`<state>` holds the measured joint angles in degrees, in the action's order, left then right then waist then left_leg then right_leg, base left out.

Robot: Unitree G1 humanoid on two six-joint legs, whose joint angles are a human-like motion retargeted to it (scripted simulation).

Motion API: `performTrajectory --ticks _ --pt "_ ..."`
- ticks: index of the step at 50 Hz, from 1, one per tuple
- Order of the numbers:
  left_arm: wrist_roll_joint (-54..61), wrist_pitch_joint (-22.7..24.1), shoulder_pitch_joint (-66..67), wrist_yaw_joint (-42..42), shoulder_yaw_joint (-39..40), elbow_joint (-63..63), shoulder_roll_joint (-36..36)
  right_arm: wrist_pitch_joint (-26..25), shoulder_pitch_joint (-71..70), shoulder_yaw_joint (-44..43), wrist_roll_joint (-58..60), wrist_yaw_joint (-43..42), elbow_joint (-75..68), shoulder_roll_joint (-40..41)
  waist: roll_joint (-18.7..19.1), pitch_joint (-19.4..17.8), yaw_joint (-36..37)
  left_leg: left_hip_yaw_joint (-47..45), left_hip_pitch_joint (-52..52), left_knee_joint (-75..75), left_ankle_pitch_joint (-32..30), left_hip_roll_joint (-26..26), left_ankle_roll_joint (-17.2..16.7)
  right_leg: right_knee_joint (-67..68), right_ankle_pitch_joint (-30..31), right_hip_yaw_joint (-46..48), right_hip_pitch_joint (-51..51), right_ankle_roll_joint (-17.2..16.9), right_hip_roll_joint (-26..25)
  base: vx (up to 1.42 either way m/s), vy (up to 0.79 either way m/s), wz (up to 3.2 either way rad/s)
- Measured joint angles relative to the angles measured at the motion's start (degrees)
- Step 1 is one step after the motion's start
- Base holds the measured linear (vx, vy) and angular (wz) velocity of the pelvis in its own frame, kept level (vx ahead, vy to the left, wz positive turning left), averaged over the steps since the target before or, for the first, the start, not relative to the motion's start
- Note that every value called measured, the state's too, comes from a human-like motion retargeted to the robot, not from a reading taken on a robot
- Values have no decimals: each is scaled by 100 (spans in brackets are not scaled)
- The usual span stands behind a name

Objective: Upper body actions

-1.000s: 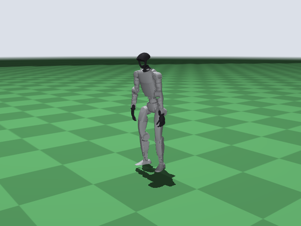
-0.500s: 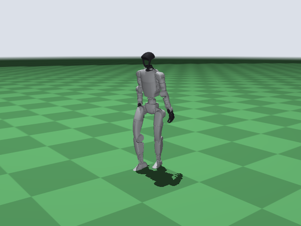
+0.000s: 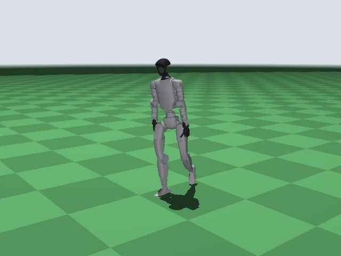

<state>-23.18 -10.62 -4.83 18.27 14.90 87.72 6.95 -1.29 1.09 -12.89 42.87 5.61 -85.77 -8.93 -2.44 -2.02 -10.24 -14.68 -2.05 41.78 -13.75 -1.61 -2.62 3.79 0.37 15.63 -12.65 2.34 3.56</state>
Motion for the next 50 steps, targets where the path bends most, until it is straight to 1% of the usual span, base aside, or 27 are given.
performTrajectory --ticks 2,5,7,10,12,13,15,17,18,20,22,23,25,28,30,32,33,34,37,40,43,45,46,47,48,49,50 --pt "-189 -9 -40 5 -125 -144 1 47 -53 145 -131 67 199 43 -192 -11 116 -336 338 591 572 116 207 22 -148 18 215 23 123 52 -21 -9" --pt "-235 65 -96 -189 -264 -468 -12 56 -244 378 -38 257 571 140 -309 -71 301 -844 899 984 1282 416 514 167 -364 3 387 -34 239 35 -15 -31" --pt "-107 97 -106 -331 -301 -771 -66 143 -342 628 41 473 939 215 -287 -124 355 -1011 1221 779 1602 460 530 202 -442 42 521 -57 213 35 -11 -30" --pt "179 130 -163 -505 -336 -1269 -142 610 -412 1092 -11 1222 1640 327 -184 -182 475 -1253 1554 -120 1722 470 470 156 -493 90 748 -75 84 35 -7 -38" --pt "443 92 -293 -782 -409 -1584 -175 896 -421 1378 -237 2053 2138 472 -76 -189 581 -1120 1703 -1034 1634 311 446 115 -528 106 905 -63 -78 36 -4 -46" --pt "575 62 -382 -952 -459 -1730 -191 1008 -425 1524 -409 2478 2376 562 -13 -192 659 -977 1750 -1509 1558 228 378 106 -547 92 989 -61 -175 38 -3 -65" --pt "843 -32 -614 -1307 -577 -2006 -215 1166 -442 1847 -846 3237 2831 767 75 -215 868 -618 1822 -2324 1385 62 262 116 -585 4 1176 -66 -327 33 -2 -85" --pt "1002 -146 -891 -1636 -686 -2266 -248 1224 -477 2181 -1319 3812 3187 1027 155 -207 1047 -333 1775 -2967 1243 -57 46 164 -643 -111 1379 -87 -459 35 4 -84" --pt "1031 -193 -1017 -1772 -747 -2391 -267 1235 -498 2350 -1541 4030 3307 1168 202 -171 1101 -275 1715 -3225 1147 -99 12 190 -671 -148 1479 -100 -515 36 6 -62" --pt "1047 -303 -1292 -2042 -870 -2661 -287 1193 -590 2700 -2062 4452 3484 1445 252 -67 1110 -302 1538 -3587 903 -211 295 247 -726 -178 1646 -144 -563 33 8 -31" --pt "1008 -422 -1561 -2278 -1041 -2995 -251 1008 -710 3041 -2672 4856 3605 1717 272 49 981 -280 1375 -3653 769 -294 719 367 -821 -83 1762 -229 -553 39 12 9" --pt "993 -479 -1675 -2369 -1163 -3164 -219 893 -731 3209 -2953 5038 3647 1853 310 113 920 -369 1302 -3687 799 -254 765 463 -879 -35 1812 -275 -580 49 14 14" --pt "971 -574 -1884 -2514 -1397 -3491 -122 652 -721 3540 -3471 5430 3711 2086 347 238 777 -147 1155 -3654 997 -296 808 717 -871 28 1865 -342 -610 48 11 7" --pt "799 -655 -2159 -2702 -1617 -3972 11 210 -655 3873 -3900 5886 3820 2361 370 209 779 -188 941 -3632 1157 -156 773 1460 -361 263 1770 -429 -534 34 6 -38" --pt "681 -659 -2350 -2948 -1841 -4408 88 -149 -603 4115 -4239 6258 3964 2501 432 139 1017 -407 672 -3717 1311 -40 825 2360 262 259 1486 -557 -536 27 -1 -109" --pt "631 -552 -2453 -3122 -1982 -4810 235 -339 -584 4268 -4435 6500 4019 2538 448 151 1140 -578 530 -3747 1405 45 792 3023 577 302 1228 -892 -435 32 4 -90" --pt "566 -485 -2489 -3206 -2016 -4995 303 -420 -581 4327 -4470 6550 4005 2551 483 166 1136 -614 476 -3781 1430 74 798 3265 632 363 1128 -1067 -422 30 5 -47" --pt "459 -403 -2505 -3288 -2050 -5171 343 -493 -577 4375 -4522 6571 3987 2561 519 178 1120 -624 421 -3814 1453 102 802 3450 563 431 1028 -1101 -404 24 2 -22" --pt "115 -70 -2494 -3475 -2183 -5658 390 -701 -514 4473 -4810 6551 3964 2569 552 203 1078 -593 291 -3880 1525 122 817 3492 177 643 832 -896 -302 20 -5 5" --pt "-88 339 -2441 -3796 -2327 -6104 433 -946 -377 4535 -5262 6355 4000 2562 462 238 1035 -533 226 -3849 1623 32 833 2699 -160 621 797 -620 -227 20 -11 22" --pt "-327 1067 -2281 -4464 -2389 -6537 511 -1278 -319 4656 -6034 5857 4028 2613 231 258 945 -479 120 -3811 1735 -209 856 1518 -416 18 817 -436 -223 18 -12 26" --pt "-451 1584 -2187 -5029 -2397 -6748 479 -1439 -309 4753 -6548 5584 4039 2668 87 267 915 -454 1 -3802 1814 -363 867 794 -340 -398 869 -425 -174 17 -12 16" --pt "-442 1770 -2159 -5233 -2404 -6814 459 -1474 -308 4820 -6672 5560 4046 2683 61 310 931 -450 -44 -3802 1843 -374 851 647 -448 -717 945 -365 -310 17 -11 -8" --pt "-428 1940 -2132 -5408 -2405 -6870 439 -1506 -313 4895 -6769 5563 4053 2694 33 354 995 -493 -83 -3795 1879 -374 824 535 -511 -711 1013 -317 -334 16 -11 -55" --pt "-402 2078 -2106 -5524 -2390 -6908 419 -1532 -329 4989 -6813 5618 4063 2696 -1 402 1151 -631 -112 -3777 1932 -354 780 495 -483 -55 1064 -294 -136 13 -12 -53" --pt "-387 2167 -2083 -5610 -2419 -6935 365 -1555 -349 5036 -6852 5685 4088 2698 -19 432 1180 -619 -115 -3735 1966 -329 755 445 -470 70 1102 -309 -83 9 -14 -14" --pt "-378 2232 -2062 -5681 -2470 -6958 295 -1576 -370 5060 -6888 5757 4121 2701 -29 452 1146 -533 -106 -3683 1991 -302 741 391 -465 -69 1134 -344 -103 8 -15 34"
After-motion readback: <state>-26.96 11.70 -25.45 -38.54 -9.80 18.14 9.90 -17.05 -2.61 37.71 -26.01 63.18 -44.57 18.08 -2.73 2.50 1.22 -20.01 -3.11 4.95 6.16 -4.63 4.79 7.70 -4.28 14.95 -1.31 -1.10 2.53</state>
